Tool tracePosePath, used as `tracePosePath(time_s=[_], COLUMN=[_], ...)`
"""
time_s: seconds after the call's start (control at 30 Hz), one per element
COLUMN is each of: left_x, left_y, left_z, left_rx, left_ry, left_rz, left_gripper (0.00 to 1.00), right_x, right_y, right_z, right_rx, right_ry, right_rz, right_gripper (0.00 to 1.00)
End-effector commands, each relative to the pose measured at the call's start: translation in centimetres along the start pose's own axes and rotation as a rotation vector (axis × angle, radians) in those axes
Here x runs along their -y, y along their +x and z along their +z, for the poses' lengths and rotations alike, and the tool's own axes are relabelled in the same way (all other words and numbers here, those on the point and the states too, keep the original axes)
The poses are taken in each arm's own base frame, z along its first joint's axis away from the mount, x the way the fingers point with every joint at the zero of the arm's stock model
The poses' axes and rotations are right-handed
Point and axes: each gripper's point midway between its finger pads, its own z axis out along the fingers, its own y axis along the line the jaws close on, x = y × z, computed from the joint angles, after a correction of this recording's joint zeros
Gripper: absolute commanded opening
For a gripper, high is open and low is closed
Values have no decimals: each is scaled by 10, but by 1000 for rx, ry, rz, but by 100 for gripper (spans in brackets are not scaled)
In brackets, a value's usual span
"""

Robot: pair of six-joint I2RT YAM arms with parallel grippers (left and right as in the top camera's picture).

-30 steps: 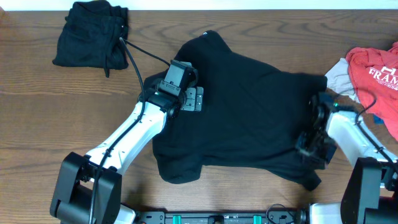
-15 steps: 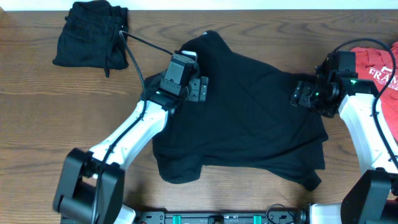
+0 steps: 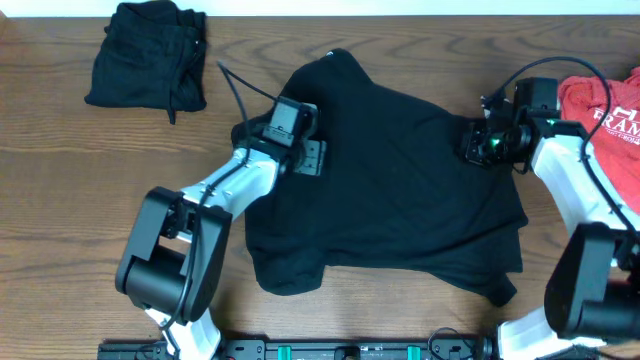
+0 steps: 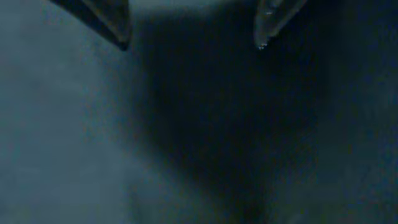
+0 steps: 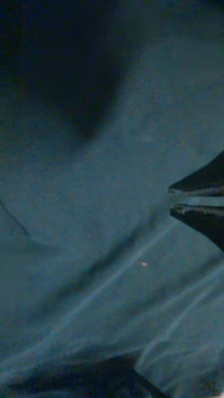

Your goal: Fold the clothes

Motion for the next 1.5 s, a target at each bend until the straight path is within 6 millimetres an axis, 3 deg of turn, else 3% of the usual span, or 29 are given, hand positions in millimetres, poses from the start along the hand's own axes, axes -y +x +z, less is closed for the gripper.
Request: tracePosePath(time_s=[0.0,0.27,0.47,0.57,0.77,1.07,1.27,1.47], left_x=[-15,-43,-54,-60,-90,-122,-113,-85], left_y=[-1,15,32,39,49,53,37,-9], left_z=[-4,-8,-11,-13,-20,-26,-40,-77], left_rx=[-11,-85,-158,-187,-221,-229,-171,21], left_ry=[-16,-58,-78,-101,-234,-267,-238,-174], left_rz=[-26,-82,-94,-101,-117,-222,-212,-163], left_gripper=[57,35,35,35,36,38,45,54], right_x=[2,34,59,62,63,56,45,27], right_y=[3,9,6,-1,-14,-37,-55,-76], right_z=[21,61,64,63,63,62,48,28], right_rx=[-39,-84,-67,-41,12,96,103,109], right_ry=[-17,71,186,184,176,157,152,134], right_rz=[-3,34,37,39,30,-7,-29,-51], right_gripper=[3,2,3,4,5,6,6,6])
